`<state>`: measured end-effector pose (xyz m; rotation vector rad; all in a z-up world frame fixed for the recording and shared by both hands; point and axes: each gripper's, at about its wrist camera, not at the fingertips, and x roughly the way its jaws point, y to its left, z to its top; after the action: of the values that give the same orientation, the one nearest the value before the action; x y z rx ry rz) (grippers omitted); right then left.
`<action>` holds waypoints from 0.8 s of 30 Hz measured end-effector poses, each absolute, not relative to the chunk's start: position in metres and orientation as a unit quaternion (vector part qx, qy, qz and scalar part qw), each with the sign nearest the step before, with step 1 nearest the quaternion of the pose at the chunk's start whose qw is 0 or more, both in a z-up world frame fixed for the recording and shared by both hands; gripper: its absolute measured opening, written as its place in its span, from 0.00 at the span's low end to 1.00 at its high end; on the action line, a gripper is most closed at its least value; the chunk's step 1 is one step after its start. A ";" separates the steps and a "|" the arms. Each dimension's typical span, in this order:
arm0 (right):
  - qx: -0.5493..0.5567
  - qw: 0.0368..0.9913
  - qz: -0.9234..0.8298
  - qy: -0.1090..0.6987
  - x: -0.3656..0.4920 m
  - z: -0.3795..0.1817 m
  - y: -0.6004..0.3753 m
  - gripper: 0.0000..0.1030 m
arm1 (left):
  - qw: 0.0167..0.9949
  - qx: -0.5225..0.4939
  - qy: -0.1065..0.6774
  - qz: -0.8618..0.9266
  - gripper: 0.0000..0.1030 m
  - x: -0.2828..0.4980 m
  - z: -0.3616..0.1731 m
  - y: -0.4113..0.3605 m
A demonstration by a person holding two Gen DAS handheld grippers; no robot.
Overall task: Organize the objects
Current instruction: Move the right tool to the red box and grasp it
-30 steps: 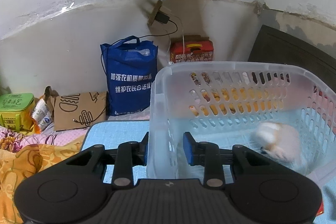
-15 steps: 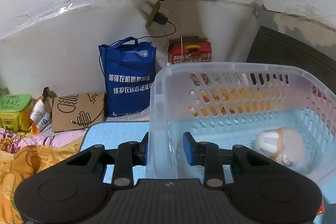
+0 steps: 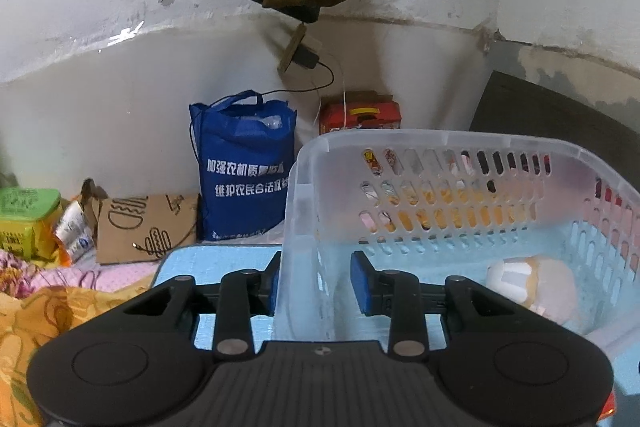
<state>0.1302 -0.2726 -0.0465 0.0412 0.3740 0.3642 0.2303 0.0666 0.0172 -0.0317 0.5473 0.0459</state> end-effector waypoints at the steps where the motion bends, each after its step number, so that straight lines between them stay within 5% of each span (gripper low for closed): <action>1: 0.021 0.965 0.182 0.188 0.131 -0.047 -0.273 1.00 | 0.963 -0.015 0.269 0.022 0.36 0.229 0.017 0.066; 19: -0.017 0.926 0.248 0.285 0.134 -0.054 -0.223 0.96 | 0.947 -0.003 0.321 0.015 0.37 0.246 0.022 0.067; 24: -0.029 0.922 0.247 0.296 0.138 -0.060 -0.216 0.81 | 0.946 0.000 0.324 0.017 0.37 0.247 0.022 0.066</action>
<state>0.1382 -0.2163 -0.0598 -0.0586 0.6073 0.5082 0.2468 0.0657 0.0220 -0.0009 0.6599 0.0342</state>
